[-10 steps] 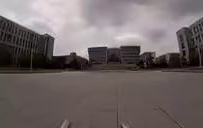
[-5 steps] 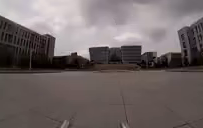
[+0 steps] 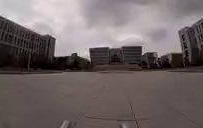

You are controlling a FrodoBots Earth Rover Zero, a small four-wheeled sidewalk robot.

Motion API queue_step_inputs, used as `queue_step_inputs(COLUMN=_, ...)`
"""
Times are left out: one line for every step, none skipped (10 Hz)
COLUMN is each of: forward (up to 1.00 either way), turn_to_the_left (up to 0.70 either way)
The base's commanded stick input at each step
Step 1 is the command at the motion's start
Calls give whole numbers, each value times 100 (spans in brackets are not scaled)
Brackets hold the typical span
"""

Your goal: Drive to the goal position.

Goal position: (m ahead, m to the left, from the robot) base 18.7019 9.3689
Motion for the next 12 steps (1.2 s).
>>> queue_step_inputs(forward=100, turn_to_the_left=-4)
queue_step_inputs(forward=100, turn_to_the_left=0)
queue_step_inputs(forward=100, turn_to_the_left=-3)
queue_step_inputs(forward=100, turn_to_the_left=-7)
queue_step_inputs(forward=100, turn_to_the_left=-1)
queue_step_inputs(forward=100, turn_to_the_left=-6)
queue_step_inputs(forward=100, turn_to_the_left=-4)
queue_step_inputs(forward=100, turn_to_the_left=0)
queue_step_inputs(forward=100, turn_to_the_left=0)
queue_step_inputs(forward=100, turn_to_the_left=0)
queue_step_inputs(forward=100, turn_to_the_left=0)
queue_step_inputs(forward=100, turn_to_the_left=0)
